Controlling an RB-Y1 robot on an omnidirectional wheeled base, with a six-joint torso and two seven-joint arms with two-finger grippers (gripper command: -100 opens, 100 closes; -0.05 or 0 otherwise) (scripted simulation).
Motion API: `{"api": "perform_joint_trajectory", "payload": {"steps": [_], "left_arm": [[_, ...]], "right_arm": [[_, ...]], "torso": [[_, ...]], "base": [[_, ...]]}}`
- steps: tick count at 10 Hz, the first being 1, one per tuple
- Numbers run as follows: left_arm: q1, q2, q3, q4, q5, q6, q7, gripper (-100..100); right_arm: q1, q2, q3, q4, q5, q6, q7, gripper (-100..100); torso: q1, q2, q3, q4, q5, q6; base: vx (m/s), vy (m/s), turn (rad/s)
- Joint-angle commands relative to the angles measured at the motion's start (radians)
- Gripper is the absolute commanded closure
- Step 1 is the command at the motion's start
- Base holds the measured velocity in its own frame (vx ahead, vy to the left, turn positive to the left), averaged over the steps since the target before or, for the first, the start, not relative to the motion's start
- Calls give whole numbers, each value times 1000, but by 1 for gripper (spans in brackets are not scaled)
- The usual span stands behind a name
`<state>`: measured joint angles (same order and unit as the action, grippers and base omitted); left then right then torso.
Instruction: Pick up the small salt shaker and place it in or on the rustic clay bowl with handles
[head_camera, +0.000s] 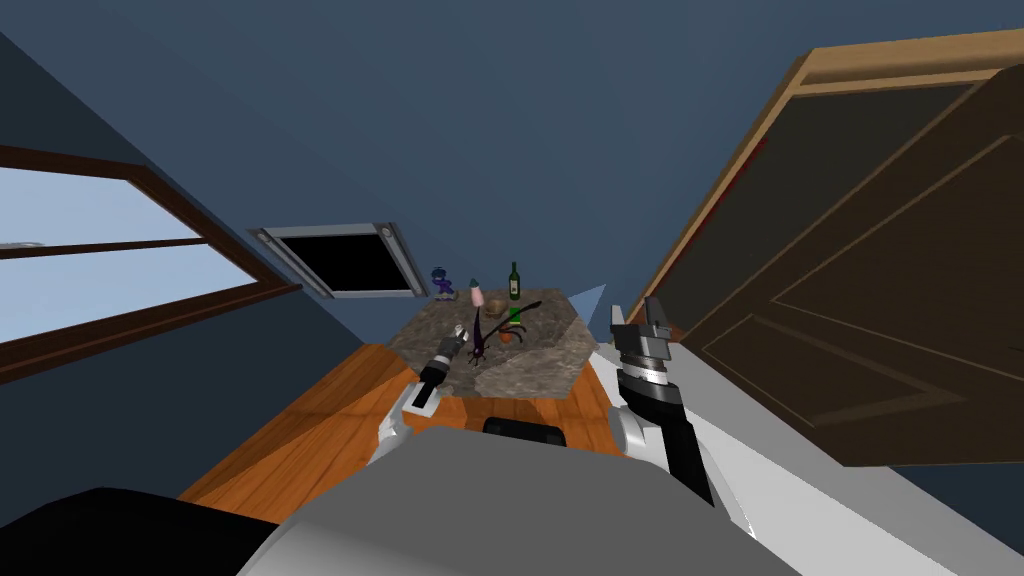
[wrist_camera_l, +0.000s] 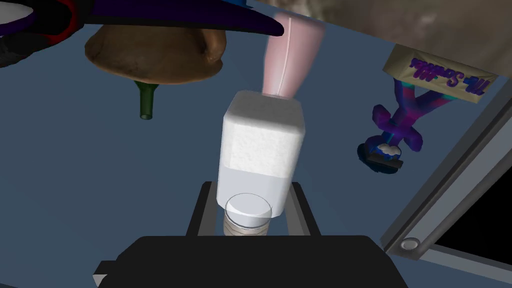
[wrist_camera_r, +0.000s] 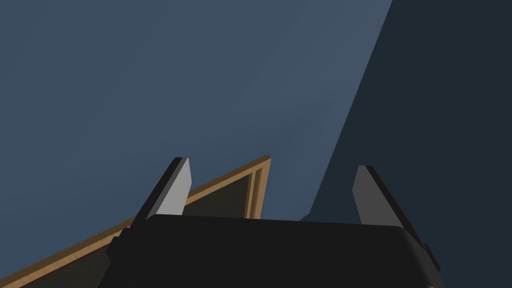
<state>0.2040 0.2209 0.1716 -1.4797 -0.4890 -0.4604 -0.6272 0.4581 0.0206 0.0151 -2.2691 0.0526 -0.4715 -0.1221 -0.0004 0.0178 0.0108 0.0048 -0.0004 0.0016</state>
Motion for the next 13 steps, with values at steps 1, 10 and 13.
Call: {"api": "perform_joint_trajectory", "payload": {"steps": [1,10,13], "left_arm": [[-24,19,1,-26,-1,22,-7,100],[-166,105,46,-73,-16,107,-17,100],[-163,102,56,-91,-27,163,7,100]], "right_arm": [[0,0,0,0,0,0,0,0],[0,0,0,0,0,0,0,0],[1,0,0,0,0,0,0,0]], "torso": [[0,0,0,0,0,0],[-1,-8,-4,-1,-2,0],[0,-20,-11,-4,-1,0]], "base": [[-224,4,-126],[-145,-5,-120],[74,-17,-66]]}}
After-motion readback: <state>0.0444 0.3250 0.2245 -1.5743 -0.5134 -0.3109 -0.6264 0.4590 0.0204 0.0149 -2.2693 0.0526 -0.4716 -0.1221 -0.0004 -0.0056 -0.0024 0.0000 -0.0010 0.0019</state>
